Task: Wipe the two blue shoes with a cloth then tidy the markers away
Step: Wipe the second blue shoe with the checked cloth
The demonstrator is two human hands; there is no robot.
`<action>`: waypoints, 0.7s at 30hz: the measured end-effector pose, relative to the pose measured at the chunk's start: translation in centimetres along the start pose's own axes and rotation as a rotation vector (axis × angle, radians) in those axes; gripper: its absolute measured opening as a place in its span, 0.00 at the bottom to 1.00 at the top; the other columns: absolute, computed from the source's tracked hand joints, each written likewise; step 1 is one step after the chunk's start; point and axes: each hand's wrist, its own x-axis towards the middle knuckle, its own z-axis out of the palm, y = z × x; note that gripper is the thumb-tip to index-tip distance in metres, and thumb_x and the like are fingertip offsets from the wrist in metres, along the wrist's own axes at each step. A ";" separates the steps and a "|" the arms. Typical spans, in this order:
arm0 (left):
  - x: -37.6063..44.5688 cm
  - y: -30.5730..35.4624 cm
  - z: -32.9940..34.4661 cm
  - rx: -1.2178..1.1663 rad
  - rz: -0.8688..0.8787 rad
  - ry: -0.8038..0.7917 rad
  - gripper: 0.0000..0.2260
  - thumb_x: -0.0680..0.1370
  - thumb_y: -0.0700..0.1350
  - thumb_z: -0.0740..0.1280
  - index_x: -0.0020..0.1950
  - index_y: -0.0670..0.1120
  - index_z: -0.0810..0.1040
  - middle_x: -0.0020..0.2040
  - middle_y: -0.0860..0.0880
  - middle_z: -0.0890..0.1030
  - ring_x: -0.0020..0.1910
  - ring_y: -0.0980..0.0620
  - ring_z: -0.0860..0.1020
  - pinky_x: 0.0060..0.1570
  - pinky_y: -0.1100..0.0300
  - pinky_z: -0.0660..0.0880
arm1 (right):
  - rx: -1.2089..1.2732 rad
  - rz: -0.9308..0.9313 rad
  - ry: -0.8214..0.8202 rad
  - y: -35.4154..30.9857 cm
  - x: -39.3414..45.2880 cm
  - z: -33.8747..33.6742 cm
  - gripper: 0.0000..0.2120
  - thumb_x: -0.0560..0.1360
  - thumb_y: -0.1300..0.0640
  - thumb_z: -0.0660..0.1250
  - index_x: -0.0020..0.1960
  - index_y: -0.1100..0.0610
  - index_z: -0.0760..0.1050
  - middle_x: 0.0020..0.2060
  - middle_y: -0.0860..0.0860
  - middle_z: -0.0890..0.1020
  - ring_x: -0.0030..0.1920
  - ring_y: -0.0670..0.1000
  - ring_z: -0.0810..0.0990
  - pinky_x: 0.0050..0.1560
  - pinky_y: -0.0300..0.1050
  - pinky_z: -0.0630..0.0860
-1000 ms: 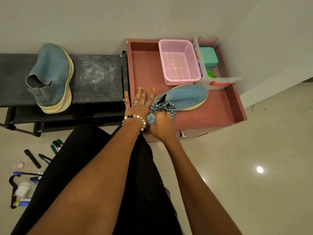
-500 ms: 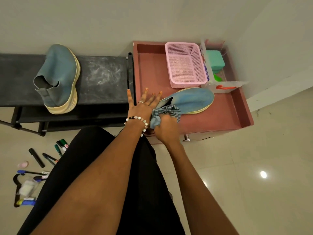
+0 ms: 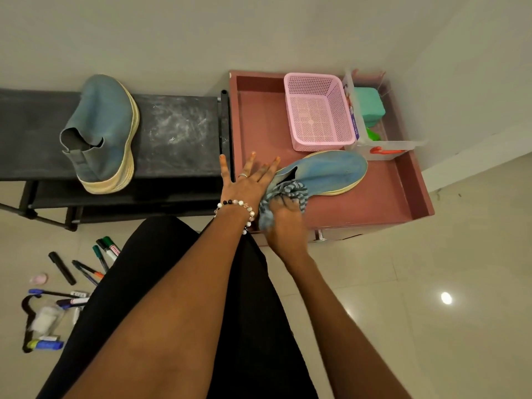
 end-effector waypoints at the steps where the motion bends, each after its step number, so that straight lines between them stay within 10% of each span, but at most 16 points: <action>1: 0.0 0.0 0.1 0.002 0.002 -0.001 0.50 0.74 0.42 0.69 0.74 0.56 0.27 0.79 0.55 0.50 0.76 0.48 0.37 0.60 0.25 0.31 | -0.016 -0.057 -0.013 1.1 -0.9 -0.3 0.15 0.64 0.65 0.64 0.50 0.64 0.78 0.48 0.59 0.81 0.53 0.60 0.79 0.64 0.62 0.69; 7: -0.1 0.4 0.2 0.002 0.001 0.027 0.50 0.73 0.39 0.68 0.75 0.56 0.29 0.79 0.55 0.50 0.77 0.47 0.37 0.58 0.29 0.27 | -0.397 -0.055 -0.135 1.9 1.0 -1.6 0.13 0.70 0.58 0.69 0.54 0.57 0.77 0.48 0.53 0.82 0.56 0.54 0.78 0.72 0.64 0.42; 12: 0.2 0.2 0.7 0.009 -0.007 0.065 0.47 0.76 0.38 0.65 0.74 0.57 0.29 0.78 0.57 0.48 0.76 0.46 0.37 0.59 0.29 0.26 | -0.143 -0.082 -0.055 0.9 -0.3 0.7 0.17 0.67 0.61 0.70 0.55 0.63 0.78 0.52 0.58 0.81 0.56 0.60 0.77 0.69 0.58 0.61; 17: 0.3 0.3 0.8 0.005 -0.006 0.009 0.54 0.72 0.51 0.73 0.73 0.56 0.27 0.79 0.57 0.47 0.76 0.46 0.37 0.59 0.28 0.27 | -0.399 -0.314 -0.113 5.2 -1.6 -2.1 0.26 0.61 0.60 0.75 0.59 0.55 0.78 0.55 0.49 0.82 0.59 0.52 0.78 0.69 0.69 0.50; 21: 0.3 0.3 0.8 -0.013 -0.008 0.036 0.43 0.78 0.45 0.64 0.75 0.56 0.29 0.78 0.57 0.45 0.76 0.46 0.36 0.58 0.29 0.27 | -0.373 -0.051 -0.092 1.2 0.5 -0.1 0.16 0.69 0.56 0.69 0.54 0.61 0.78 0.50 0.56 0.82 0.56 0.58 0.78 0.71 0.65 0.54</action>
